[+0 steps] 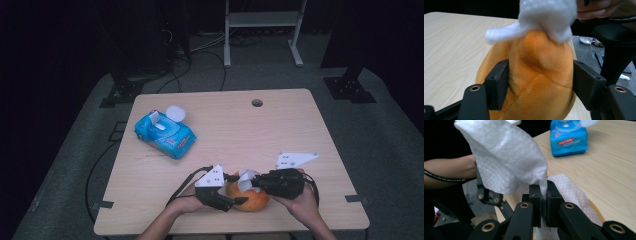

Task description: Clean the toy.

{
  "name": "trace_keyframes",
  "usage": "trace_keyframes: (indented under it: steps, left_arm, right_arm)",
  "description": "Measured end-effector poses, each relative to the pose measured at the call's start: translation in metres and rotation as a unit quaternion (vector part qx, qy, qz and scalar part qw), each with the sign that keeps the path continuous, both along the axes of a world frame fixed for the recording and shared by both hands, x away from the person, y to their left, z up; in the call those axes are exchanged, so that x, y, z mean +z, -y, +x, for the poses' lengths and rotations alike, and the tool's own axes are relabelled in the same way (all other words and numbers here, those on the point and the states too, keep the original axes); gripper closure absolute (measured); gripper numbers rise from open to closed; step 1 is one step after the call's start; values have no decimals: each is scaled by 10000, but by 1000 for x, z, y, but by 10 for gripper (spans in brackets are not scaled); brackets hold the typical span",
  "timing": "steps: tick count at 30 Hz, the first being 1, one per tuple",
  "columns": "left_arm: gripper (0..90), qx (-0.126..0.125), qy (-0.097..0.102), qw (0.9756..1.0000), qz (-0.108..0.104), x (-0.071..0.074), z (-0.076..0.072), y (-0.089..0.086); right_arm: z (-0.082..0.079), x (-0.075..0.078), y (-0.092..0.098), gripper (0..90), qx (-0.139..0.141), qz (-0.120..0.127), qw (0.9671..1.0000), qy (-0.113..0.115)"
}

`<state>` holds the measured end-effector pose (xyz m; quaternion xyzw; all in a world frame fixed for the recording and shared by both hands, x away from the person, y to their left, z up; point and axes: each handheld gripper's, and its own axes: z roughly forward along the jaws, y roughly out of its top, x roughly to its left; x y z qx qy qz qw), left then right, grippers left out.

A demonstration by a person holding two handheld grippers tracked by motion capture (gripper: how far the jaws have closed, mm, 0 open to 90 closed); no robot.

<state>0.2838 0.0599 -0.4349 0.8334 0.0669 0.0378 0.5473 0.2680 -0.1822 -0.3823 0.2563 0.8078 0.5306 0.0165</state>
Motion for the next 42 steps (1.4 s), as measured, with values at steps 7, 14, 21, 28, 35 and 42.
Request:
trace_keyframes:
  steps: [7, 14, 21, 28, 35, 42]
  left_arm:
    - [350, -78, 45, 10000, 8, -1, -3, 3]
    - [350, -99, 104, 9999, 19, -1, -4, 2]
    - [350, -142, 89, 9999, -16, -2, -3, 2]
    - [347, -98, 62, 9999, 0, -2, -3, 2]
    - [350, 65, -2, 9999, -76, -1, 3, -4]
    - [350, 189, -128, 9996, -192, -2, 7, -5]
  right_arm:
    - [8, -3, 8, 849, -372, 16, 9993, -74]
    - [8, -3, 9, 849, -524, -348, 9980, 41]
    - [12, -13, 37, 848, -900, -485, 9945, -235]
    - [12, -7, 23, 849, -619, -229, 9976, -230]
    - [17, -14, 39, 850, -935, -431, 9944, -222]
    - [8, -8, 49, 851, -880, -43, 9958, -229]
